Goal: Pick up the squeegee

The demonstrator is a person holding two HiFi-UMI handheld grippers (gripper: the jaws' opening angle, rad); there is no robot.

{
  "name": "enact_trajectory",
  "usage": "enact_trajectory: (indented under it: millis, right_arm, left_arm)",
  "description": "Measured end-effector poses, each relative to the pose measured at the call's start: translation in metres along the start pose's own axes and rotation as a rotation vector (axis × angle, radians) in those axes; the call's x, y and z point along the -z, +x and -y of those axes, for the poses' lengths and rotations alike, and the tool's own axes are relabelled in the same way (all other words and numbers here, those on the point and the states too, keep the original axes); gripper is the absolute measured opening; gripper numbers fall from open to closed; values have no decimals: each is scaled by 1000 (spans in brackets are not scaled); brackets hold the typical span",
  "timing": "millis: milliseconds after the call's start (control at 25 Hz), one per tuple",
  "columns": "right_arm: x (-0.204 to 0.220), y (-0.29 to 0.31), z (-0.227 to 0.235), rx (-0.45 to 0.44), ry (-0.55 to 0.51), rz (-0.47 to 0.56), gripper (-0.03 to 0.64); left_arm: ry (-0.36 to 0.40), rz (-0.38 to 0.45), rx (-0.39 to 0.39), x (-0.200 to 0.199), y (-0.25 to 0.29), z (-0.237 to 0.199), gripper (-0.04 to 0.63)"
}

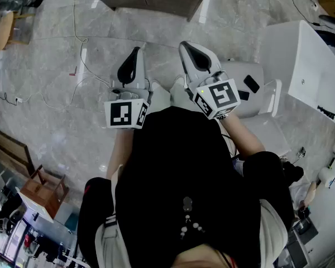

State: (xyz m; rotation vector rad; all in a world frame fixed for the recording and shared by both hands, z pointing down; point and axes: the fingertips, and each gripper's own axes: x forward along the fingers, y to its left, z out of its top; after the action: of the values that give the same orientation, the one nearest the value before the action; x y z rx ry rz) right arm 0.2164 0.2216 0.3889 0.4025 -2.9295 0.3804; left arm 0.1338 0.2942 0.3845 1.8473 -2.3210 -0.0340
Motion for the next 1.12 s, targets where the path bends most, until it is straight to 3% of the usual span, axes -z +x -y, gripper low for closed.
enact_trajectory:
  millis: [480, 760, 1120]
  right_arm:
    - [-4, 5, -46, -47, -35, 2, 1]
    - [-3, 5, -65, -33, -50, 4, 2]
    - [-16, 11, -88, 2, -64, 80, 2]
  left_arm:
    - [8, 24, 21, -6, -29, -3, 2]
    - [-2, 42, 9, -9, -45, -21, 2]
    - [30, 102, 17, -24, -68, -42, 2]
